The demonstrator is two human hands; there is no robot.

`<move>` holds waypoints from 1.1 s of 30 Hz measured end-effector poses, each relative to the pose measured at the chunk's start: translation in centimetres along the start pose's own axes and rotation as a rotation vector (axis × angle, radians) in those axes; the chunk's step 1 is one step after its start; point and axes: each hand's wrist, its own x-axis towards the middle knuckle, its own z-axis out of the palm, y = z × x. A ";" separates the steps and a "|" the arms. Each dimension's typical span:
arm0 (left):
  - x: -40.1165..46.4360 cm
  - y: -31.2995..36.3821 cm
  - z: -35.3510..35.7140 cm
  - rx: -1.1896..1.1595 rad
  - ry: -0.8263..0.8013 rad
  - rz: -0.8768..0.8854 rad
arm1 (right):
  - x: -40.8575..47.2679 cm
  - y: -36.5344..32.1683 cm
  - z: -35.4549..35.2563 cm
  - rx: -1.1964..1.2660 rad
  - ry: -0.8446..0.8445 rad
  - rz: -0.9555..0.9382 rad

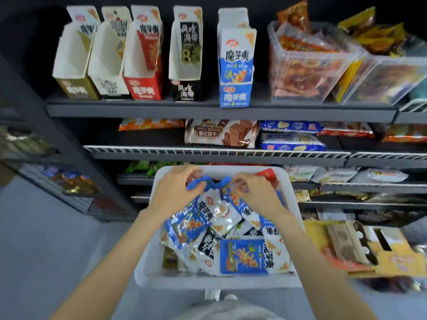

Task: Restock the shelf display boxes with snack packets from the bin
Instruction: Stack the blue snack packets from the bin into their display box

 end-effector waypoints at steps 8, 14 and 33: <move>-4.8 -1.9 3.0 0.163 -0.428 -0.275 | -1.6 -0.2 5.2 -0.209 -0.148 0.061; -4.3 -2.5 3.1 0.072 -0.321 -0.369 | 0.3 -0.2 5.8 -0.096 -0.185 0.094; 0.5 -0.6 0.0 -0.396 -0.023 -0.269 | 1.4 -1.0 -2.4 -0.108 0.335 -0.084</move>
